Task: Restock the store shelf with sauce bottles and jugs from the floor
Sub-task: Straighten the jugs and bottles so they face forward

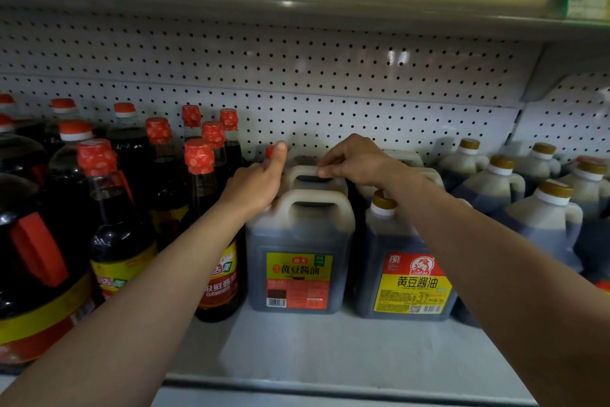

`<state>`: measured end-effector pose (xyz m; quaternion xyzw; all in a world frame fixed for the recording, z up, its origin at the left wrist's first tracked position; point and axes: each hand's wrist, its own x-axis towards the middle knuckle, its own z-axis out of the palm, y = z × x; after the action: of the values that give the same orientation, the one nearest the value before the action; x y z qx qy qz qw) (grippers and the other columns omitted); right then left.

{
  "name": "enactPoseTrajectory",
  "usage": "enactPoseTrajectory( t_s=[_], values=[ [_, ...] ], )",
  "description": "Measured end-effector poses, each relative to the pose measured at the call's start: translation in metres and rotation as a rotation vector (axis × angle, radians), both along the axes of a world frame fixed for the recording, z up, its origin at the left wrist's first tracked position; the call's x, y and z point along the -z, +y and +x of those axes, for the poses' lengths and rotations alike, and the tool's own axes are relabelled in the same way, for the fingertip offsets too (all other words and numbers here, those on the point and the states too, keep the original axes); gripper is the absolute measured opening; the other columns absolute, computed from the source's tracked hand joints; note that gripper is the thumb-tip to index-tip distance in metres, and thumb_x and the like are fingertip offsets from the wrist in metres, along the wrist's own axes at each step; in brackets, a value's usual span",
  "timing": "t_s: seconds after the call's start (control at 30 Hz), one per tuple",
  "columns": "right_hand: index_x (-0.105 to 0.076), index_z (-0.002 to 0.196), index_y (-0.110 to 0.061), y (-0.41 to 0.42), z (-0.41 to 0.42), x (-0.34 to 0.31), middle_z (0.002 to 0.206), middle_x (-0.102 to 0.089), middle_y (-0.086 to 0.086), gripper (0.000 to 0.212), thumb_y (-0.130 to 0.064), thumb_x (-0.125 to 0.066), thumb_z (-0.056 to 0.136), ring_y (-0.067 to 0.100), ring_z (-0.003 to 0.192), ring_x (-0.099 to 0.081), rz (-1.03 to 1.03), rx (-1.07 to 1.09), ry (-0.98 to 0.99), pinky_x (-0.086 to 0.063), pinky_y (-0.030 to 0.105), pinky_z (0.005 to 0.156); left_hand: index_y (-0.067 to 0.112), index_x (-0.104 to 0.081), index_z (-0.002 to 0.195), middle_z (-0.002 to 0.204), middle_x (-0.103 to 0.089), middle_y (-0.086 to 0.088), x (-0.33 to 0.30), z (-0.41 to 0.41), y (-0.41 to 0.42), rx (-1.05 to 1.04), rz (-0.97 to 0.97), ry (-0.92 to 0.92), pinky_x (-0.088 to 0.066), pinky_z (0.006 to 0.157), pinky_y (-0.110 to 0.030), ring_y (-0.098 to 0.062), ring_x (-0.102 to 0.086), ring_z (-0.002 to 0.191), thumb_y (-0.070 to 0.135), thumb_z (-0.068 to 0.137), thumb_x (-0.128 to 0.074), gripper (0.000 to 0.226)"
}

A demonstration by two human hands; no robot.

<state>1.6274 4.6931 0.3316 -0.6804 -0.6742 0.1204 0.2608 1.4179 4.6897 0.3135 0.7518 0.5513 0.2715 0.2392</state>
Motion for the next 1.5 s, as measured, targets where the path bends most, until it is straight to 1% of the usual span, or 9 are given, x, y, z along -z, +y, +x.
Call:
enactPoseTrajectory(
  t_s=[0.17, 0.3, 0.43, 0.53, 0.67, 0.93, 1.1, 1.33, 1.5],
  values=[
    [-0.080, 0.102, -0.028, -0.003, -0.001, -0.002, 0.102, -0.073, -0.011, 0.021, -0.030, -0.084, 0.081, 0.007, 0.108, -0.062, 0.004, 0.008, 0.019, -0.041, 0.019, 0.091, 0.016, -0.058, 0.136, 0.142, -0.052, -0.019, 0.003, 0.000, 0.000, 0.005, -0.007, -0.071, -0.036, 0.112, -0.045, -0.036, -0.047, 0.133, 0.066, 0.098, -0.007, 0.082],
    [-0.078, 0.110, -0.028, -0.012, 0.000, -0.008, 0.113, -0.073, -0.011, 0.028, -0.033, -0.082, 0.084, 0.005, 0.108, -0.061, 0.022, -0.006, 0.038, -0.040, 0.018, 0.091, 0.023, -0.051, 0.144, 0.149, -0.048, -0.011, 0.013, -0.001, 0.000, -0.014, 0.003, -0.283, -0.032, 0.114, -0.039, -0.029, -0.041, 0.140, 0.064, 0.100, -0.011, 0.072],
    [-0.082, 0.100, -0.022, -0.031, 0.002, -0.016, 0.098, -0.077, -0.010, 0.020, -0.029, -0.085, 0.081, 0.002, 0.097, -0.068, 0.137, -0.001, 0.263, -0.052, 0.021, 0.091, 0.019, -0.046, 0.145, 0.146, -0.049, -0.012, 0.029, -0.003, -0.011, -0.075, 0.048, -0.451, -0.032, 0.099, -0.032, -0.029, -0.043, 0.137, 0.055, 0.105, -0.018, 0.061],
    [-0.082, 0.097, -0.018, -0.048, 0.000, -0.014, 0.094, -0.079, -0.003, 0.019, -0.030, -0.084, 0.082, 0.016, 0.098, -0.073, 0.070, -0.076, 0.283, -0.059, 0.028, 0.091, 0.019, -0.045, 0.144, 0.141, -0.052, -0.009, 0.042, -0.003, -0.023, -0.074, 0.112, -0.501, -0.033, 0.095, -0.030, -0.028, -0.046, 0.132, 0.051, 0.105, -0.022, 0.055],
    [-0.083, 0.098, -0.022, -0.063, -0.008, -0.001, 0.095, -0.079, -0.005, 0.022, -0.035, -0.085, 0.080, 0.008, 0.103, -0.070, -0.051, -0.147, 0.134, -0.054, 0.024, 0.097, 0.018, -0.050, 0.139, 0.138, -0.055, -0.005, 0.054, -0.002, -0.031, -0.050, 0.231, -0.460, -0.032, 0.095, -0.026, -0.024, -0.048, 0.130, 0.047, 0.106, -0.025, 0.050],
    [-0.082, 0.100, -0.017, -0.068, -0.013, 0.003, 0.094, -0.079, -0.003, 0.024, -0.026, -0.087, 0.079, -0.003, 0.090, -0.068, 0.014, -0.130, 0.077, -0.048, 0.009, 0.091, 0.016, -0.056, 0.111, 0.109, -0.057, 0.000, 0.056, 0.001, -0.030, -0.070, 0.282, -0.358, -0.032, 0.080, -0.031, -0.022, -0.053, 0.106, 0.051, 0.104, -0.019, 0.051],
    [-0.083, 0.099, -0.015, -0.066, -0.011, 0.004, 0.087, -0.078, -0.002, 0.022, -0.023, -0.087, 0.079, -0.014, 0.071, -0.060, 0.041, -0.128, 0.097, -0.043, 0.001, 0.068, 0.021, -0.052, 0.103, 0.102, -0.052, 0.005, 0.053, 0.002, -0.033, -0.066, 0.274, -0.363, -0.029, 0.079, -0.029, -0.011, -0.043, 0.095, 0.050, 0.104, -0.018, 0.045],
    [-0.084, 0.094, -0.016, -0.062, -0.009, 0.008, 0.072, -0.073, -0.013, 0.020, -0.024, -0.088, 0.077, -0.016, 0.066, -0.058, 0.048, -0.128, 0.128, -0.039, 0.000, 0.067, 0.020, -0.053, 0.105, 0.103, -0.053, 0.006, 0.054, 0.001, -0.032, -0.053, 0.276, -0.366, -0.029, 0.079, -0.030, -0.012, -0.044, 0.095, 0.053, 0.103, -0.017, 0.049],
    [-0.084, 0.092, -0.014, -0.063, -0.008, 0.008, 0.081, -0.078, -0.007, 0.017, -0.020, -0.088, 0.077, -0.011, 0.076, -0.065, 0.043, -0.142, 0.150, -0.046, 0.005, 0.073, 0.017, -0.056, 0.114, 0.106, -0.052, 0.008, 0.055, 0.001, -0.032, -0.040, 0.264, -0.390, -0.030, 0.081, -0.029, -0.010, -0.044, 0.097, 0.054, 0.103, -0.017, 0.055]
  ],
)
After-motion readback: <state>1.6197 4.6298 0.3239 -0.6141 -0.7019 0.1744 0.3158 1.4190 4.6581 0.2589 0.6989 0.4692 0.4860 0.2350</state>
